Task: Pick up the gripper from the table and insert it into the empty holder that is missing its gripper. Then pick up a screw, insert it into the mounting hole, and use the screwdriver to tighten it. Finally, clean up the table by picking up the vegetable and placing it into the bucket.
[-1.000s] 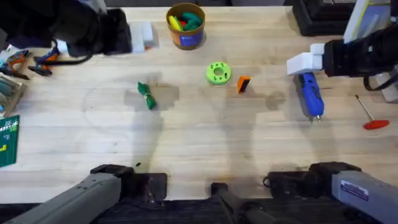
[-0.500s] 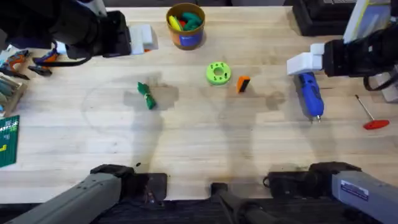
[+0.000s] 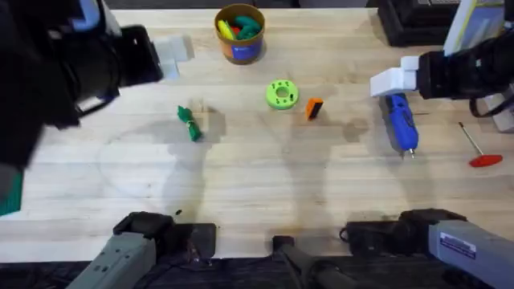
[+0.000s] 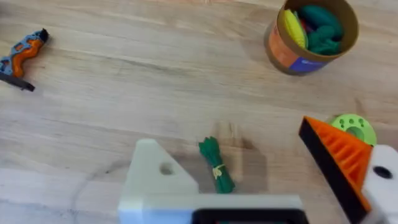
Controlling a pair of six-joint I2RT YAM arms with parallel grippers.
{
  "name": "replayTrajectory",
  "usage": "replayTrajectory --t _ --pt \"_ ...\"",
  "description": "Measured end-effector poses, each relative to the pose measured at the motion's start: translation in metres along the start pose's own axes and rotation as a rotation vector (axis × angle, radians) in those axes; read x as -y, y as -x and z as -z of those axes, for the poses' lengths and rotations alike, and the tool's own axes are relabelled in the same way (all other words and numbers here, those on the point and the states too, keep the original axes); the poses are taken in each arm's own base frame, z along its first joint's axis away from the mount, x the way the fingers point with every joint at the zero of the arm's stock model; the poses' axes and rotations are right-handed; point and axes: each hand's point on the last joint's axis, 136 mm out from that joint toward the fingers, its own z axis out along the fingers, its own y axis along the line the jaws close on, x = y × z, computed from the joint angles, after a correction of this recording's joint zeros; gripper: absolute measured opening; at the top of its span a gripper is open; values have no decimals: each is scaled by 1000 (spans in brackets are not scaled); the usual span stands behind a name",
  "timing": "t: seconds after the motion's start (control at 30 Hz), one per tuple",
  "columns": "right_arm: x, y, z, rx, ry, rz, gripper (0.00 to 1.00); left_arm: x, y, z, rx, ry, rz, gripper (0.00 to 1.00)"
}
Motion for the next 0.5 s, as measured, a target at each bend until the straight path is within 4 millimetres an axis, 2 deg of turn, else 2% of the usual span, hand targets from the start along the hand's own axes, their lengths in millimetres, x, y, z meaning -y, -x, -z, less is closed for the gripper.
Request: replayTrajectory --t 0.23,0.5 --pt "0 0 0 0 0 0 980 -3 -9 -9 180 -31 26 986" --pt "0 0 0 0 0 0 980 -6 -20 -9 375 -79 55 985"
